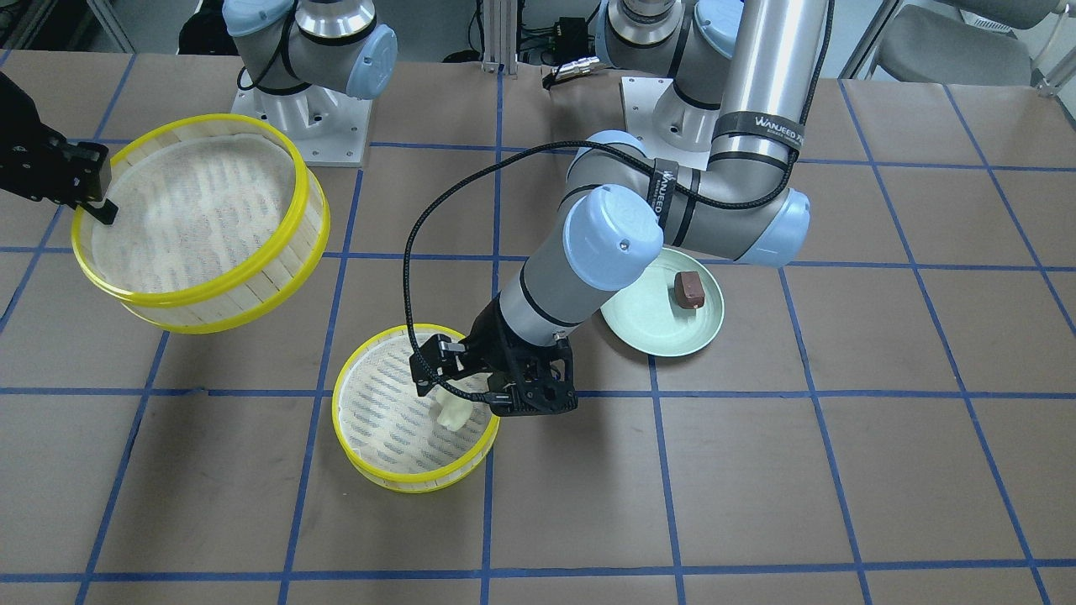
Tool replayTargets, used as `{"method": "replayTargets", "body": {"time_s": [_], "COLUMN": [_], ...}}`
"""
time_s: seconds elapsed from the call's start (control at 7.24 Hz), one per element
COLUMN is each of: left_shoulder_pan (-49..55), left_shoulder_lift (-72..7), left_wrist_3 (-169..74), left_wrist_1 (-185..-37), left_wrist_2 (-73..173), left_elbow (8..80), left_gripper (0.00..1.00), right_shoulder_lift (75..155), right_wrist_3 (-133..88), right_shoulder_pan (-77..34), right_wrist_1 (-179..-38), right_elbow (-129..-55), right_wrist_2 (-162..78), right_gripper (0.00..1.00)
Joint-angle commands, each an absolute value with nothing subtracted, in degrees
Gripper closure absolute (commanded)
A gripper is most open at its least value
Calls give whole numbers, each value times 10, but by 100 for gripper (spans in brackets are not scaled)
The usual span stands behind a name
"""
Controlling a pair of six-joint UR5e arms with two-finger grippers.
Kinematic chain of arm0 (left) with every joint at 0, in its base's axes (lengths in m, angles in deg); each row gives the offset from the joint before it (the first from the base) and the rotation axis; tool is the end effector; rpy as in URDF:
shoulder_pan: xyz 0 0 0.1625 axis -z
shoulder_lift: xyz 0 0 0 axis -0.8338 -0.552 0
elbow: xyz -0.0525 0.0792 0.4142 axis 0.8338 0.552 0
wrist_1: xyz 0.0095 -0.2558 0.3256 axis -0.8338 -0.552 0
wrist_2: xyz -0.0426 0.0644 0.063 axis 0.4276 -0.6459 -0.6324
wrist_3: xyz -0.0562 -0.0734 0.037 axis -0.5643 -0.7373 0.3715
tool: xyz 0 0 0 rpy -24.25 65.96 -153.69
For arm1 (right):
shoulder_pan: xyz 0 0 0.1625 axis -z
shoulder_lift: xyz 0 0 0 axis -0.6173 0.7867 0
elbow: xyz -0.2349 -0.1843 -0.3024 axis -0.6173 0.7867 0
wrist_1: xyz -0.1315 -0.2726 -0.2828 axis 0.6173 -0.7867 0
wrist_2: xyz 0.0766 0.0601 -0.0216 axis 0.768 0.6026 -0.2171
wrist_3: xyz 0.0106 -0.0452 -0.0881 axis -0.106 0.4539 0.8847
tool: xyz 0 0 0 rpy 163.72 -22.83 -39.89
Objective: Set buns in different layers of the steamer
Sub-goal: 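Lower the cream bun into the bottom tier and open the left gripper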
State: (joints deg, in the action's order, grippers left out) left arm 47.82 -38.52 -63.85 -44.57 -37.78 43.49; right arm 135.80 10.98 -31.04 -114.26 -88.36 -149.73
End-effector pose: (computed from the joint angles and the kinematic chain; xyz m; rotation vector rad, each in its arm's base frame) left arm -0.3298 -0.5923 0.3106 0.3255 -2.6484 0.0906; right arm -0.0370 -0.4975 0.4876 0.1115 3.0184 0.0990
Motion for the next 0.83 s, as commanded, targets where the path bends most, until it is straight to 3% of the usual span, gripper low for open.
{"method": "replayTargets", "body": {"time_s": [0.0,0.41,0.69], "left_shoulder_pan": [444,357,272], "left_shoulder_lift": [-352,-297,-277], "left_wrist_3": [-596,-431,-330], "left_wrist_1": [-467,-609,-695], "left_wrist_2": [-457,-559,-569], "left_elbow": [436,443,457], "left_gripper": [0,0,0], "right_shoulder_lift": [1356,1316,1269], "right_wrist_3": [109,84,-3], "right_shoulder_pan": [-311,-331,-430], "right_wrist_1": [-1144,-1193,-1247], "right_elbow": [-887,-889,-890], "right_wrist_2": [-1500,-1498,-1507], "right_gripper": [100,100,100]}}
